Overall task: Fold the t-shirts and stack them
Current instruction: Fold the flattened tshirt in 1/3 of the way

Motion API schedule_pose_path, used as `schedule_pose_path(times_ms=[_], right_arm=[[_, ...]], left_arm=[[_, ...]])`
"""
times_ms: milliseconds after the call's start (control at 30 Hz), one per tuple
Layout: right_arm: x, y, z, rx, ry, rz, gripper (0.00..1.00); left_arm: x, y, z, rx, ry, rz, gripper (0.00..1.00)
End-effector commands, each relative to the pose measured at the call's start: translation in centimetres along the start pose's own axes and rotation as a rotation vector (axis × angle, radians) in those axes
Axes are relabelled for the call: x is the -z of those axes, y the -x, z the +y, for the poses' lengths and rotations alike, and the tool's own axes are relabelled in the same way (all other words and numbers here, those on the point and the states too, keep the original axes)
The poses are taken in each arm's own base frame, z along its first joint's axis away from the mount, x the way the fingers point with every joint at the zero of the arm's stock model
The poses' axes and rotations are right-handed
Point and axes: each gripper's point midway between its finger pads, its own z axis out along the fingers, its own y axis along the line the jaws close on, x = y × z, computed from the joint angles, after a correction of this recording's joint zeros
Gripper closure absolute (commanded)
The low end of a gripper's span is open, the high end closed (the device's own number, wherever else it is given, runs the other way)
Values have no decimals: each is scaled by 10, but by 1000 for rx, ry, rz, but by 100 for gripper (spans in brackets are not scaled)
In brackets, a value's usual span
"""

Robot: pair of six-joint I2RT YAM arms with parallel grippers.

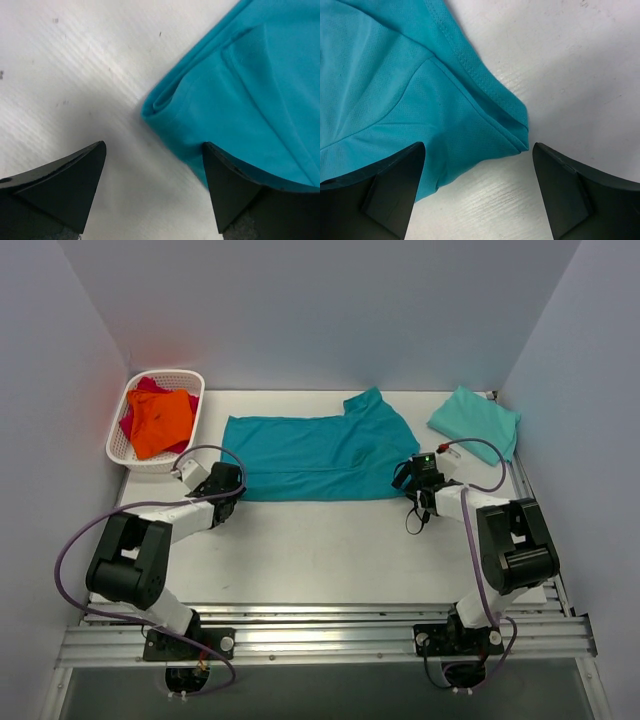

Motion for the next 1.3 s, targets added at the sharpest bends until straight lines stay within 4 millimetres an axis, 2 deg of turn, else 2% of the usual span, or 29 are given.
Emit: schedule_pose_path(times_ms=[0, 33, 100, 200, 233, 300, 400, 533, 700, 800, 933, 1000, 1033, 1133, 1200, 1267], right_arm=[[-7, -3, -14, -2, -65, 10, 15], [-8, -3, -14, -3, -63, 8, 17], [-10, -4, -15, -1, -70, 12, 27], [-12, -5, -18, -4, -78, 14, 47], [-13, -6, -18, -5, -79, 13, 73], [-15, -7, -19, -2, -81, 18, 99], [-18, -10, -22, 0, -91, 30, 100], [-14, -7, -28, -9, -111, 16, 100], [-2, -11, -40, -10, -131, 23, 100], [9, -14, -50, -13, -140, 29, 100], [27, -7, -47, -40, -113, 26, 100], [33, -10, -48, -50, -108, 43, 100], [40, -8, -48, -54, -101, 42, 100], [53, -11, -55, -66, -103, 45, 100], [59, -17, -64, -70, -116, 50, 100], [65, -17, -64, -86, -98, 46, 100]], left_arm=[[-19, 3, -13, 20, -16, 13, 12], [-22, 5, -21, 29, -42, 11, 14], [-26, 6, -24, 28, -39, 14, 18], [-31, 7, -27, 29, -39, 19, 30], [-33, 8, -26, 28, -37, 22, 36], [-37, 5, -25, 23, -30, 35, 58], [-38, 7, -25, 23, -29, 31, 81], [-38, 7, -17, 22, -15, 37, 97], [-24, 12, -8, 39, -24, 29, 98], [-9, 5, 9, 37, -6, 56, 98], [8, 2, 17, 52, -13, 68, 98], [18, 3, 24, 51, -5, 68, 98], [25, 7, 21, 63, -28, 59, 98], [34, 0, 37, 55, -11, 70, 98], [43, 3, 44, 59, -8, 60, 98], [50, 2, 53, 58, -7, 59, 98]])
